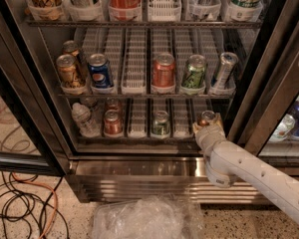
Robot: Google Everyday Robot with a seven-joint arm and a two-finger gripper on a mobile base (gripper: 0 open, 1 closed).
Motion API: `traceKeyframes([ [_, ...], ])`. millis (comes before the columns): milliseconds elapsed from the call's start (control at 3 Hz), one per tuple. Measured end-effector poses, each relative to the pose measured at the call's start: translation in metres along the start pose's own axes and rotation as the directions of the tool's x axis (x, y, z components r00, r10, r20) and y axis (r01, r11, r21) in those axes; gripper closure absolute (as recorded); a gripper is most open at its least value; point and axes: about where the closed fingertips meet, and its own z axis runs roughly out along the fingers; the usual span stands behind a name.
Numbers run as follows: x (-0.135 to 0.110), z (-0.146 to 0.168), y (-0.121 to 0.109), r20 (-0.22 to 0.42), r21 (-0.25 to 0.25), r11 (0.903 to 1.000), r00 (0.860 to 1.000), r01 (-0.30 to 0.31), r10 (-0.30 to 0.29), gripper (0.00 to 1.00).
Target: Pick orange can from bottom shelf of fridge
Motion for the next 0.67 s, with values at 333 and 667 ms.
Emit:
traceKeyframes([
  [333,0.0,0.0,0.0,0.0,0.0,1.0,1.0,0.0,0.0,1.0],
  [667,0.0,0.0,0.0,0.0,0.0,1.0,1.0,0.0,0.0,1.0],
])
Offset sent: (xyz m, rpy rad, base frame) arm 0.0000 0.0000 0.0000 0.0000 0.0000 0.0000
